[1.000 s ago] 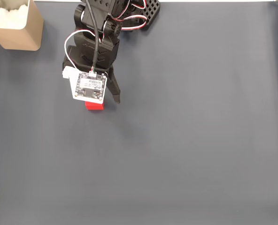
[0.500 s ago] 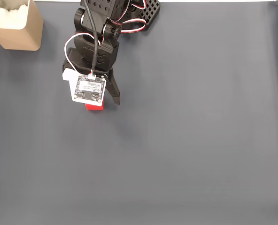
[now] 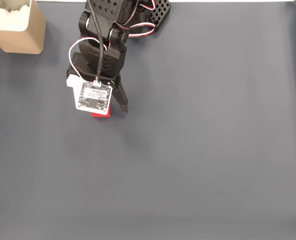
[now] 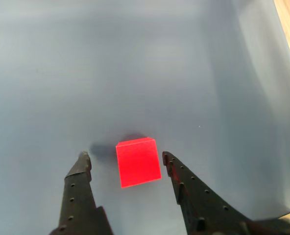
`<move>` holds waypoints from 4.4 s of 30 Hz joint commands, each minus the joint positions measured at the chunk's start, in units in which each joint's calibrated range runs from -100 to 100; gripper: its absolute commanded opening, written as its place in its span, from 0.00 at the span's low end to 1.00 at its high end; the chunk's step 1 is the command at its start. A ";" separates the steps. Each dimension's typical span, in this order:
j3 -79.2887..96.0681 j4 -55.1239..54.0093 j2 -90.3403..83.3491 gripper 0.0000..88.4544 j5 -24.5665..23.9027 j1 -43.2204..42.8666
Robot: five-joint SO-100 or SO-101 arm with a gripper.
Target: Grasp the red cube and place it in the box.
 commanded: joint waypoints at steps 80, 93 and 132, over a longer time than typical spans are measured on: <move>-28.15 36.25 -7.61 0.00 -7.62 3.54; -28.70 36.66 -12.72 0.00 -11.09 12.07; -47.49 35.76 -2.06 0.00 -15.78 40.76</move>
